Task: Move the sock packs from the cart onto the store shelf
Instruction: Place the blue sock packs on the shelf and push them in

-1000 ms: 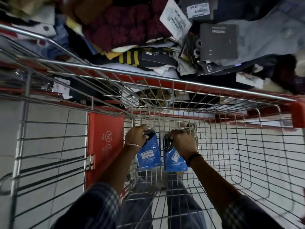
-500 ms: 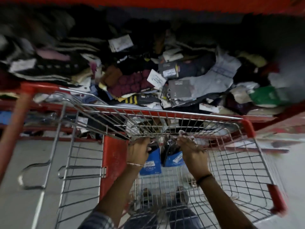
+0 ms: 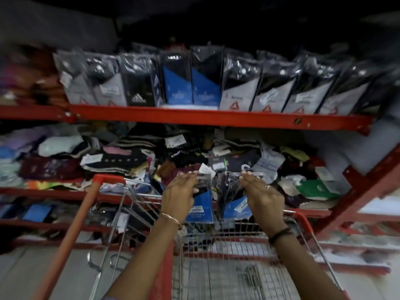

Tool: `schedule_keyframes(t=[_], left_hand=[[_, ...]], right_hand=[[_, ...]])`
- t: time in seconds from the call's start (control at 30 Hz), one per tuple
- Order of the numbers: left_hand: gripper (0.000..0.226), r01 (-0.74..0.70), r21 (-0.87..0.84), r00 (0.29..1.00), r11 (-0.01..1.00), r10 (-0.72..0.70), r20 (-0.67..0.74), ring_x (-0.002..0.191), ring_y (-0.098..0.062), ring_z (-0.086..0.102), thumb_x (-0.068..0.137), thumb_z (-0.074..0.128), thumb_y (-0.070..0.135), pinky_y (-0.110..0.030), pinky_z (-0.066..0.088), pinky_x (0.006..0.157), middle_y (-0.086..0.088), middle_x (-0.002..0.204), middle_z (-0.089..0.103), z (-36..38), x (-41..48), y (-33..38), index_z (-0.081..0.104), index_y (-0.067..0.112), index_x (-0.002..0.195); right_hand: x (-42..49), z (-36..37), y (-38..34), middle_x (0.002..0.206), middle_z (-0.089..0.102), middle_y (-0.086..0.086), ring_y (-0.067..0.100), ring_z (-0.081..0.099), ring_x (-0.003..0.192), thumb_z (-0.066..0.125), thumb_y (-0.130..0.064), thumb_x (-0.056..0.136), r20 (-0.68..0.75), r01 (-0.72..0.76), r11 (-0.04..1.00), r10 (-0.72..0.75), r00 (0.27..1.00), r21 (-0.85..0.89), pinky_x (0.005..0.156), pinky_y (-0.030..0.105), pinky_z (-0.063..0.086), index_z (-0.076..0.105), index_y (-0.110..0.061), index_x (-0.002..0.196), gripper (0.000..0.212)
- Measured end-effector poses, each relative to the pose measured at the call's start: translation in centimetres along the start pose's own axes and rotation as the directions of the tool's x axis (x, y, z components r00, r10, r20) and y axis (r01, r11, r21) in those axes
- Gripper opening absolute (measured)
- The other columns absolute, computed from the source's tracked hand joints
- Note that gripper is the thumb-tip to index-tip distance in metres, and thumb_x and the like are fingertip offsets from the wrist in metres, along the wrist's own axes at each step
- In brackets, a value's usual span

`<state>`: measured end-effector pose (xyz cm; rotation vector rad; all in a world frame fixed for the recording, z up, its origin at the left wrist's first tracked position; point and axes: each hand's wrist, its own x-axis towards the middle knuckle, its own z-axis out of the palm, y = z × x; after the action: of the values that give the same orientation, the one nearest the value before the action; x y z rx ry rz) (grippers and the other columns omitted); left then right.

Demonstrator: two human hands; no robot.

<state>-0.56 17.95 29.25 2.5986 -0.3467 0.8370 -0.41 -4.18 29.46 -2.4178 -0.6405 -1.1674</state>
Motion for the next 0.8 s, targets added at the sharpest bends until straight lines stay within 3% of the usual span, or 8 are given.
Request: schedule_keyframes(t=[0.2, 0.27, 0.37, 0.43, 0.53, 0.7, 0.8], left_hand=[[0.044, -0.112, 0.055, 0.978, 0.992, 0.120, -0.173, 0.093, -0.024, 0.069, 0.061, 0.080, -0.006, -0.039, 0.052, 0.086, -0.012, 0.096, 0.074, -5.6, 6.1, 0.2, 0.068, 0.003, 0.102], [0.041, -0.144, 0.075, 0.958, 0.987, 0.158, -0.239, 0.094, -0.025, 0.068, 0.061, 0.080, -0.006, -0.042, 0.049, 0.089, -0.014, 0.097, 0.073, -7.4, 8.4, 0.0, 0.069, 0.002, 0.099], [0.039, -0.168, 0.109, 0.929, 0.980, 0.194, -0.315, 0.093, -0.026, 0.069, 0.063, 0.079, -0.006, -0.043, 0.050, 0.088, -0.015, 0.097, 0.073, -10.0, 12.4, -0.5, 0.068, 0.001, 0.100], [0.038, -0.190, 0.135, 0.905, 0.972, 0.227, -0.361, 0.093, -0.027, 0.068, 0.064, 0.077, -0.008, -0.043, 0.050, 0.089, -0.016, 0.098, 0.073, -11.6, 15.1, -0.9, 0.068, 0.000, 0.100], [0.037, -0.206, 0.187, 0.869, 0.961, 0.267, -0.416, 0.091, -0.028, 0.069, 0.064, 0.075, -0.011, -0.041, 0.052, 0.085, -0.016, 0.096, 0.073, -13.2, 18.7, -1.8, 0.068, -0.001, 0.099], [0.039, -0.214, 0.218, 0.865, 0.952, 0.289, -0.411, 0.087, -0.030, 0.069, 0.063, 0.075, -0.011, -0.041, 0.055, 0.081, -0.019, 0.094, 0.073, -13.0, 23.0, -3.7, 0.068, -0.002, 0.100], [0.038, -0.248, 0.215, 0.870, 0.944, 0.315, -0.380, 0.086, -0.028, 0.070, 0.062, 0.076, -0.010, -0.039, 0.054, 0.081, -0.017, 0.092, 0.073, -12.1, 24.3, -4.5, 0.068, -0.001, 0.098]], right_hand=[[6.7, -2.1, -0.5, 0.093, 0.076, 0.006, 0.017, 0.072, 0.083, 0.067, 0.009, 0.067, -0.163, 0.069, 0.996, -0.078, 0.984, -0.060, 0.065, 0.022, 0.055, 0.076, -0.007, 0.086, 0.026], [8.6, -2.5, -0.6, 0.093, 0.076, 0.006, 0.016, 0.072, 0.083, 0.068, 0.006, 0.068, -0.220, 0.073, 0.995, -0.088, 0.972, -0.074, 0.069, 0.018, 0.050, 0.076, -0.008, 0.087, 0.025], [11.5, -2.6, -0.8, 0.096, 0.075, 0.005, 0.016, 0.071, 0.086, 0.064, 0.000, 0.076, -0.276, 0.074, 0.995, -0.090, 0.957, -0.067, 0.077, 0.021, 0.046, 0.076, -0.010, 0.090, 0.021], [13.3, -2.8, -1.2, 0.097, 0.075, 0.005, 0.015, 0.071, 0.086, 0.058, -0.005, 0.080, -0.298, 0.085, 0.994, -0.101, 0.949, -0.064, 0.075, 0.019, 0.047, 0.075, -0.010, 0.091, 0.021], [16.0, -2.8, -1.9, 0.094, 0.075, 0.005, 0.015, 0.072, 0.082, 0.065, -0.001, 0.075, -0.328, 0.091, 0.994, -0.104, 0.939, -0.055, 0.065, 0.020, 0.053, 0.076, -0.011, 0.089, 0.020], [19.7, -1.4, -2.3, 0.094, 0.075, 0.005, 0.017, 0.072, 0.082, 0.077, 0.005, 0.069, -0.333, 0.097, 0.994, -0.106, 0.937, -0.043, 0.060, 0.023, 0.056, 0.075, -0.009, 0.091, 0.026], [21.6, -0.4, -2.7, 0.095, 0.075, 0.006, 0.018, 0.072, 0.085, 0.073, 0.002, 0.072, -0.350, 0.103, 0.993, -0.116, 0.930, -0.055, 0.063, 0.025, 0.057, 0.075, -0.009, 0.093, 0.024]])
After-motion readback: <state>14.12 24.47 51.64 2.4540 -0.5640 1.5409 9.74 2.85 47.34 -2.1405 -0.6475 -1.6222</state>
